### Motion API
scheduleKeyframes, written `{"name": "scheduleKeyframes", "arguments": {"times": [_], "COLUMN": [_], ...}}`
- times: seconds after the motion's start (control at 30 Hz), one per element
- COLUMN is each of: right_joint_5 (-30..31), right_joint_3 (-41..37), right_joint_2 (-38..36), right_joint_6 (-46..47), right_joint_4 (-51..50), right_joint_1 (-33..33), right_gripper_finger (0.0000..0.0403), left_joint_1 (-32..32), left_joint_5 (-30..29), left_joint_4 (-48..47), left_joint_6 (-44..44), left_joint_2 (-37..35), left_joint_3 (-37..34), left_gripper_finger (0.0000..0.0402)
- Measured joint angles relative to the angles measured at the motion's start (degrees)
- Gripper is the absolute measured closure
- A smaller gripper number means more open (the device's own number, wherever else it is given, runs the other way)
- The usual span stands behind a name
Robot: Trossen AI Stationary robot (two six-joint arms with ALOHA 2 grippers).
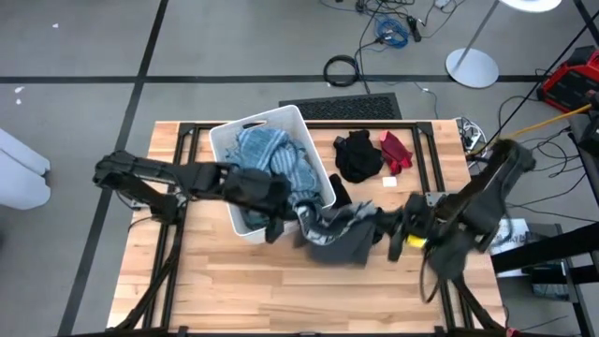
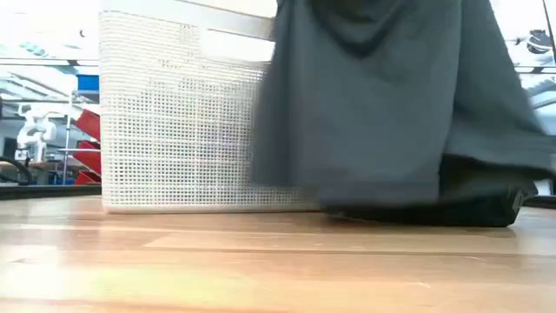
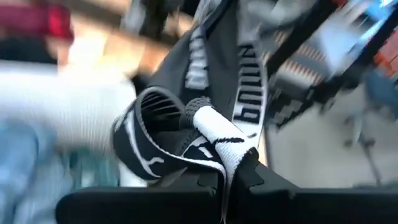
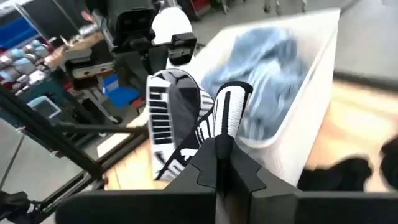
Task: Sort clothes
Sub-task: Put the gray short into the white laundry bin
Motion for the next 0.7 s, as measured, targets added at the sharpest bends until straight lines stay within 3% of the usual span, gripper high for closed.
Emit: {"name": "scheduleKeyframes", "arguments": {"times": [0.17, 0.3, 0.5, 0.7], "right_joint_5": [-0.1, -2.2, -7.9, -15.1], "right_joint_3": [0.0, 0.0, 0.0, 0.0], "right_joint_2": [-4.6, -3.4, 4.3, 14.2], "right_joint_6": [-14.1, -18.8, -9.4, 3.8], "right_joint_4": [7.0, 10.6, 8.3, 10.6], "right_joint_1": [-1.0, -0.1, 0.7, 1.1], "right_gripper_finger": [0.0403, 0.0403, 0.0403, 0.0403], "left_joint_1": [0.6, -0.4, -4.1, -9.1], "left_joint_5": [0.1, 0.0, -2.7, -2.8], "left_joint_4": [8.7, 8.4, 1.6, 4.3], "left_joint_6": [3.9, 4.4, 2.9, -6.3], "left_joint_2": [-3.0, -4.5, -3.3, -2.6], "left_joint_3": [0.0, 0.1, -3.8, -14.2], "left_gripper_finger": [0.0396, 0.0396, 0.0396, 0.0396]}}
